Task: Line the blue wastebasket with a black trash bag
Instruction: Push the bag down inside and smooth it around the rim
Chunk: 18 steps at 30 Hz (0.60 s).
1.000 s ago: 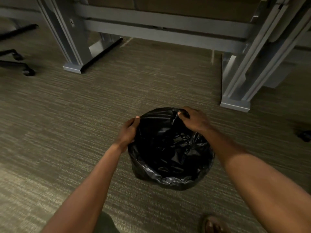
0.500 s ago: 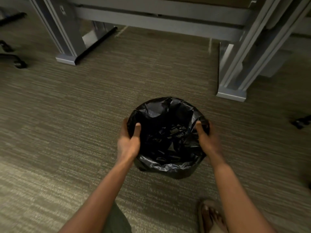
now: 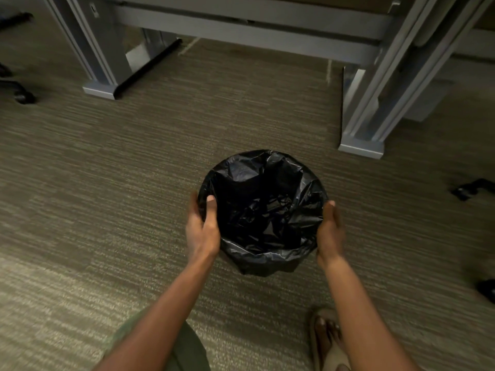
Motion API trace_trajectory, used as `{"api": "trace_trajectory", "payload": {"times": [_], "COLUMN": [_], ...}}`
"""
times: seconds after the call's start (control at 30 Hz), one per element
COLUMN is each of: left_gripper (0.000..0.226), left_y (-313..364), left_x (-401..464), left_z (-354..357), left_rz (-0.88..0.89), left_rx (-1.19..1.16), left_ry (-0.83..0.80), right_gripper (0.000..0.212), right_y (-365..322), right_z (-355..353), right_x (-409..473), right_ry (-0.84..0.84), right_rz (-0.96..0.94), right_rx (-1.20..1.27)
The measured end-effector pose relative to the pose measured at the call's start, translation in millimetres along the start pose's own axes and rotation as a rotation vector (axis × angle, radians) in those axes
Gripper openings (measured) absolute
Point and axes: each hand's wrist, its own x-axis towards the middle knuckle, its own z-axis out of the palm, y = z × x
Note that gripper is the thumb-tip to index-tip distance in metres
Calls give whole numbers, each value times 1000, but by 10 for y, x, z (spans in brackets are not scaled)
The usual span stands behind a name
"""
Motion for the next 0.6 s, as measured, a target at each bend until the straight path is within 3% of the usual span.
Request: {"api": "trace_trajectory", "payload": {"times": [0.1, 0.2, 0.27, 0.37, 0.47, 0.6], "left_gripper": [77, 77, 75, 71, 58, 26], "left_y": [4, 16, 21, 36, 29, 33], "left_x": [-62, -46, -17, 46, 108, 118], "left_z": [100, 81, 41, -48, -142, -224], "left_rz": [12, -2, -6, -26, -79, -107], "left_rx": [-2, -16, 14, 88, 116, 163], "left_ry": [-5, 22, 76, 159, 185, 184], "right_gripper": [70, 76, 68, 32, 17, 5], "right_y": [70, 45, -12, -131, -208, -196], "right_z": [4, -26, -59, -118, -160, -213], "right_x": [17, 30, 15, -9, 42, 110], "right_ry": [-109, -113, -33, 187, 256, 247], "right_rz": [109, 102, 61, -78, -264, -126], "right_rx": [162, 169, 141, 22, -152, -248]}}
